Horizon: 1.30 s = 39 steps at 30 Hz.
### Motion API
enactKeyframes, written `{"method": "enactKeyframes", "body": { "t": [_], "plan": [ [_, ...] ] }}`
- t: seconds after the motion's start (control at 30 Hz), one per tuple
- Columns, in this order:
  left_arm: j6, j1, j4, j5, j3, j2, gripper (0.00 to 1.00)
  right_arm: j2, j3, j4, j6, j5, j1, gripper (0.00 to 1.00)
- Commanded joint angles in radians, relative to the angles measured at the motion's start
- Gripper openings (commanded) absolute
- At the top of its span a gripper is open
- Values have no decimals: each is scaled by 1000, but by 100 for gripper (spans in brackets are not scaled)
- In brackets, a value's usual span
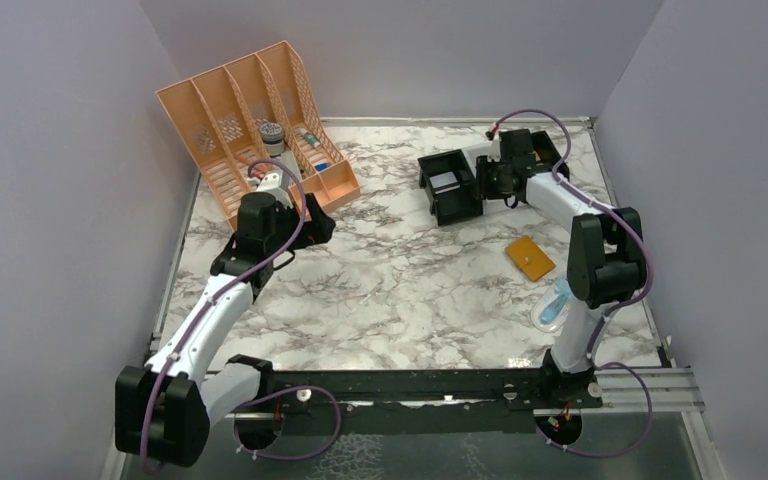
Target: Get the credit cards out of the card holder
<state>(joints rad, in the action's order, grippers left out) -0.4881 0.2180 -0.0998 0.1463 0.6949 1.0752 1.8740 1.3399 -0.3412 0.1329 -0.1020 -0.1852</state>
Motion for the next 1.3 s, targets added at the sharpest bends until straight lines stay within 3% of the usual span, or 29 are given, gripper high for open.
{"method": "enactKeyframes", "body": {
  "t": [0.0,0.37,0.93,1.27],
  "plan": [
    [-6,-2,-111,53,-3,-90,99,-3,28,-12,-2,68,-40,33],
    [42,-2,-254,55,33,-213,99,-59,-78,33,42,163,-145,26],
    [37,-2,-265,39,17,-221,99,-250,-300,85,251,201,-344,25],
    [36,-2,-271,33,12,-230,99,-190,-330,85,332,273,-476,25]
  ]
}}
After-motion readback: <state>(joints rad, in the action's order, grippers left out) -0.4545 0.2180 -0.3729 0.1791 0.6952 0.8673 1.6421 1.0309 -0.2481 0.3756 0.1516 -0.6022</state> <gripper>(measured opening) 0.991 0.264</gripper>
